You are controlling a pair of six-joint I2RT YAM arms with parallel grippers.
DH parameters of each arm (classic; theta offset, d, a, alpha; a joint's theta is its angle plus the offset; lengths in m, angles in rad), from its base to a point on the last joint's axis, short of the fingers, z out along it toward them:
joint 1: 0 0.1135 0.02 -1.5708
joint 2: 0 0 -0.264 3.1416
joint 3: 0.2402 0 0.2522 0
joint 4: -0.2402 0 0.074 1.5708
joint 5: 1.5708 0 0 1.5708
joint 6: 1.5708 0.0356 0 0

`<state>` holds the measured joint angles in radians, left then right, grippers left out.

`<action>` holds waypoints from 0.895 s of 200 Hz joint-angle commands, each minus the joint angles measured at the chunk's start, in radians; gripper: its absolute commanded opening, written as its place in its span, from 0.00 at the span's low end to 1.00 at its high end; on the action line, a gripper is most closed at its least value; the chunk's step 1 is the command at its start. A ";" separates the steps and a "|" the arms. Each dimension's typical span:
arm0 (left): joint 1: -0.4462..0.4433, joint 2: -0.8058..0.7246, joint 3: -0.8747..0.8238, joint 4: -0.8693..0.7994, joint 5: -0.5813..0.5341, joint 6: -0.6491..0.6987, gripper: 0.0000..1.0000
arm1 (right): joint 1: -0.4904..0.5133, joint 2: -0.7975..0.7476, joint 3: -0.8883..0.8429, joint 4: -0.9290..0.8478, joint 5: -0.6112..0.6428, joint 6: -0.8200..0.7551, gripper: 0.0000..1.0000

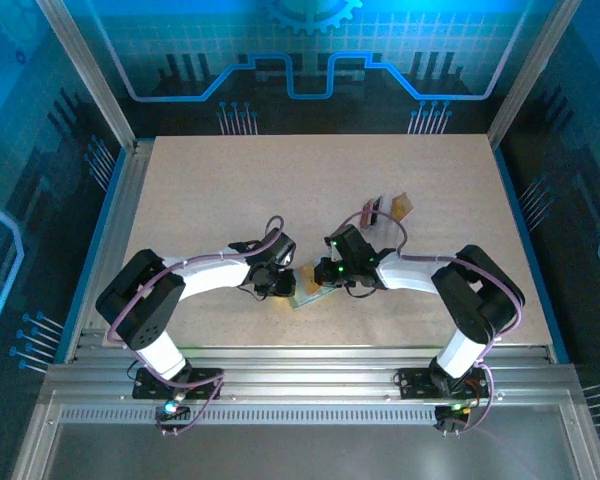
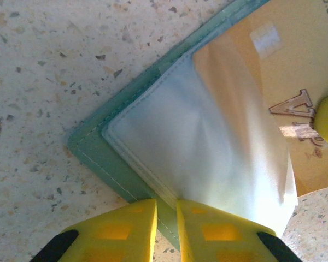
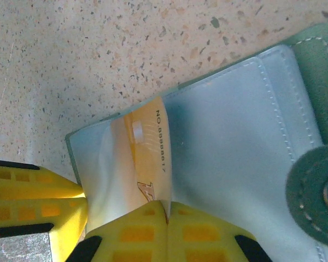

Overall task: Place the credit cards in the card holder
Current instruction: Insert the credit card into the card slot.

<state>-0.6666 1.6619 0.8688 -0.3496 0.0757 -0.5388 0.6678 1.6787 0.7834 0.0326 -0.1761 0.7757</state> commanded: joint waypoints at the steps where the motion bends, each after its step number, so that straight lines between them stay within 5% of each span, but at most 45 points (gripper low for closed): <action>1: 0.004 0.080 -0.047 -0.026 -0.028 0.028 0.18 | 0.013 0.058 -0.006 -0.142 0.113 -0.068 0.00; 179: 0.004 0.123 -0.051 -0.012 -0.030 0.022 0.18 | -0.009 0.104 0.120 -0.268 0.184 -0.283 0.00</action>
<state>-0.6640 1.6798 0.8722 -0.3313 0.0803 -0.5392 0.6670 1.7126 0.8989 -0.1215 -0.1036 0.5404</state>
